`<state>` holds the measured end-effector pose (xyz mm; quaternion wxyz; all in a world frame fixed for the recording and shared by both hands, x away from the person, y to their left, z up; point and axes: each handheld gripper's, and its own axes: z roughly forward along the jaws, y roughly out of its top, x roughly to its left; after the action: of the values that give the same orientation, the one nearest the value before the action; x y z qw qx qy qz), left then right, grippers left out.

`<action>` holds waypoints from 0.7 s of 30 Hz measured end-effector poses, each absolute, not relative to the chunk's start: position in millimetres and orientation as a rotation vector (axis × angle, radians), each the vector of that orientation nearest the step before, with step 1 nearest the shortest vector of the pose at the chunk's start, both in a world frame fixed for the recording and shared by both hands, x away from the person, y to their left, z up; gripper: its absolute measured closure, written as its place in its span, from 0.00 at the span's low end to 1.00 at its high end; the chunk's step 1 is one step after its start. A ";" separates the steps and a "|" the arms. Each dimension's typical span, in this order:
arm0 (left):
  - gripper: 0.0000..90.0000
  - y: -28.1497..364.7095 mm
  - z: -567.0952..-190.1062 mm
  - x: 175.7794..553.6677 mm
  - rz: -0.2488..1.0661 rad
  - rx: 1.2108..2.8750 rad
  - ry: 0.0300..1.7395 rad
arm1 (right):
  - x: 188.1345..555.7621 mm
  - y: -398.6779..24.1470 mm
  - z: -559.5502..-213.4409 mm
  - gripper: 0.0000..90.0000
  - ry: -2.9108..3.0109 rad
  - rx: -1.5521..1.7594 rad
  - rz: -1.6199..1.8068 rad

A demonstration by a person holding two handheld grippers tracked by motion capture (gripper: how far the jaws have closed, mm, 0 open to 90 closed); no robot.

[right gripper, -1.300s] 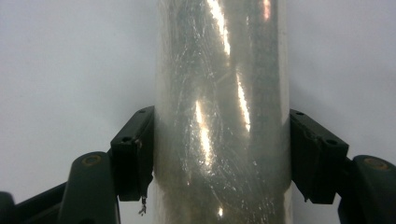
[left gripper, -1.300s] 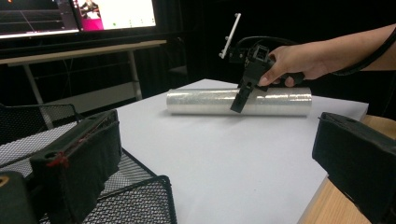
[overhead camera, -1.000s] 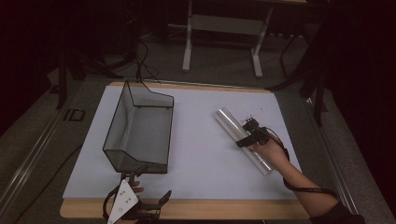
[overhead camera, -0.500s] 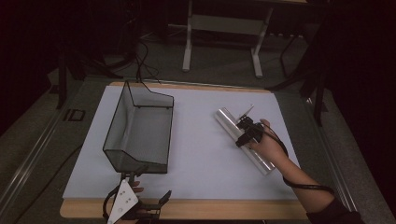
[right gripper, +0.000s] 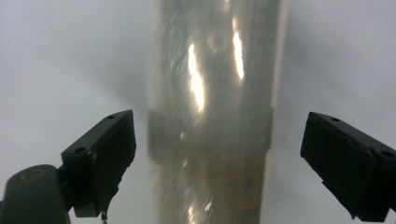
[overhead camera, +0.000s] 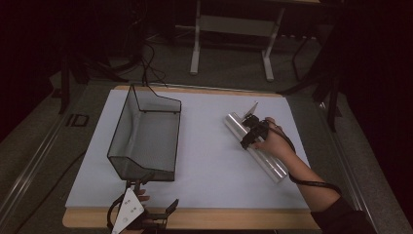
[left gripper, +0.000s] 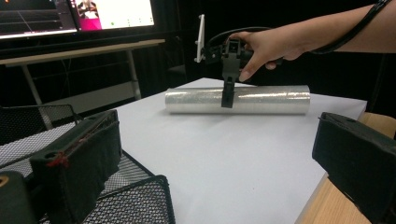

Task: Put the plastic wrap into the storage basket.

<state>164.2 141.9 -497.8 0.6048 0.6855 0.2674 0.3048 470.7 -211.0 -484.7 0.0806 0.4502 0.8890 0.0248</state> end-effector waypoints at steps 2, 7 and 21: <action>0.02 141.9 -497.7 164.0 0.705 1.586 0.619 | 472.6 -210.7 -485.8 0.13 2.651 1.360 0.079; 0.02 142.4 -497.9 164.6 0.702 1.584 0.621 | 479.5 -210.1 -493.4 0.17 2.631 1.397 0.066; 0.02 142.0 -498.5 165.1 0.705 1.593 0.624 | 476.8 -200.8 -502.9 0.36 2.676 1.352 0.012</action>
<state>165.1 142.0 -498.5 0.6017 0.6876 0.2692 0.3044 476.8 -200.8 -502.9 0.0718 0.4498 0.8902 0.0039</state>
